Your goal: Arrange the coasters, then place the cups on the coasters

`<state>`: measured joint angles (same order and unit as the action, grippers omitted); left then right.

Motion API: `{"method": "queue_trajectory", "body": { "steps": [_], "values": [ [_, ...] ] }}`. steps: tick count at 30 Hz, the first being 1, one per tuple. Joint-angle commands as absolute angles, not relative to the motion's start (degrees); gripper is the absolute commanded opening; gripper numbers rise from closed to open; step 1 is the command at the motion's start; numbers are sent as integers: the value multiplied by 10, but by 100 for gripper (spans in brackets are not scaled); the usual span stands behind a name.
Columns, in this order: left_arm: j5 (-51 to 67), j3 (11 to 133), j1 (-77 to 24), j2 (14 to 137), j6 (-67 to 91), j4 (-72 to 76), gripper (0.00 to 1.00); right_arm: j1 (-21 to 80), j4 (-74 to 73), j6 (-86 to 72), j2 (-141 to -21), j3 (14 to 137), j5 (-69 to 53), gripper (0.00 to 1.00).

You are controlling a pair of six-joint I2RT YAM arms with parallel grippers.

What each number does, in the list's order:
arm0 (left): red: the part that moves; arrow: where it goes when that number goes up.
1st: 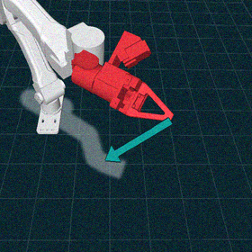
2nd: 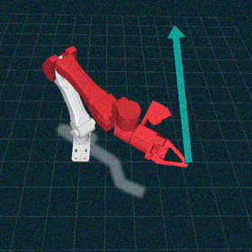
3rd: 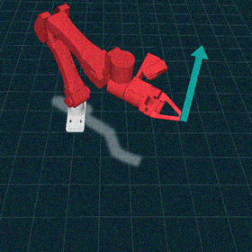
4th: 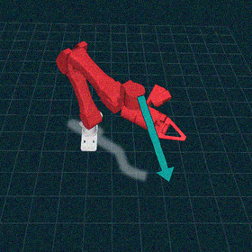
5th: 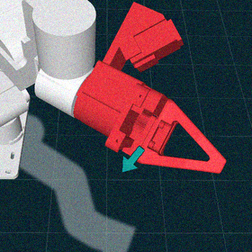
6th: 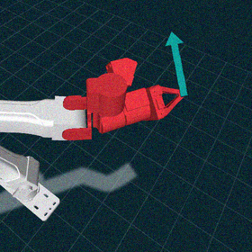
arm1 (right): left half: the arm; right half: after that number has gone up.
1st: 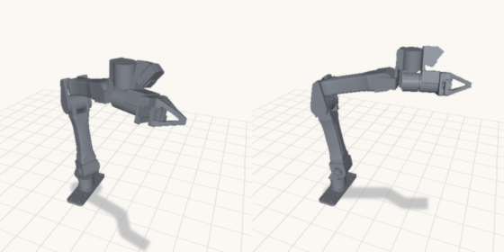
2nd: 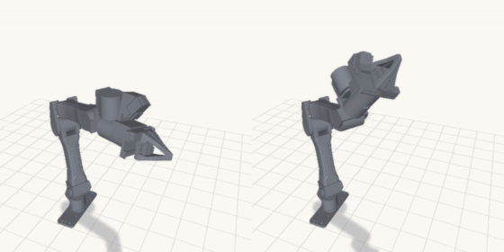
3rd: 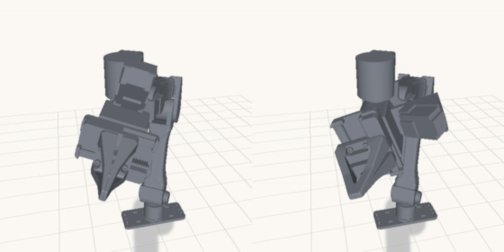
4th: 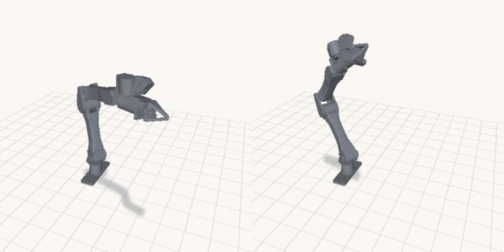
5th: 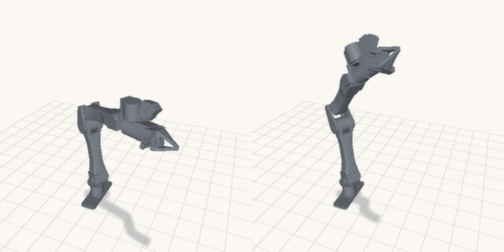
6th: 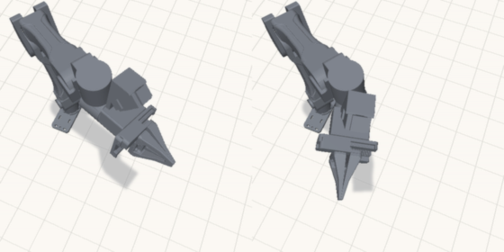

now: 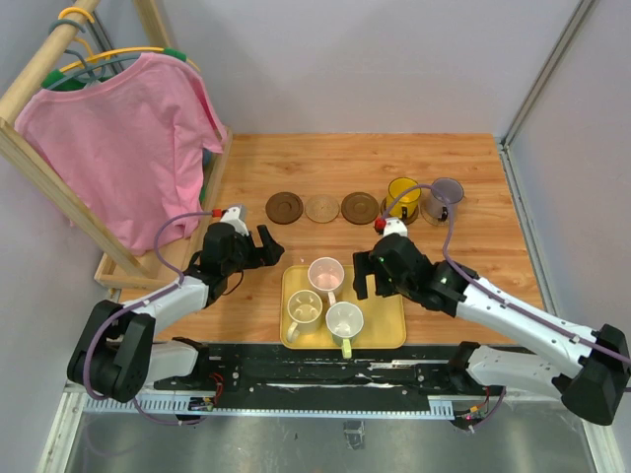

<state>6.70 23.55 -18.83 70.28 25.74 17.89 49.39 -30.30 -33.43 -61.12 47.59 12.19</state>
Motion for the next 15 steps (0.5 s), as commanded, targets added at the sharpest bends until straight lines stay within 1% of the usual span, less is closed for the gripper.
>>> {"method": "queue_trajectory", "body": {
  "steps": [1, 6, 15],
  "values": [
    [67, 222, -192, 688, 249, 184, 97, 562, -318, -387, -572, 449, 181, 98],
    [68, 218, -195, 682, 252, 174, 97, 607, -285, -391, -546, 419, 173, 99],
    [69, 193, -200, 645, 258, 174, 97, 658, -321, -403, -570, 423, 180, 99]
  ]
}}
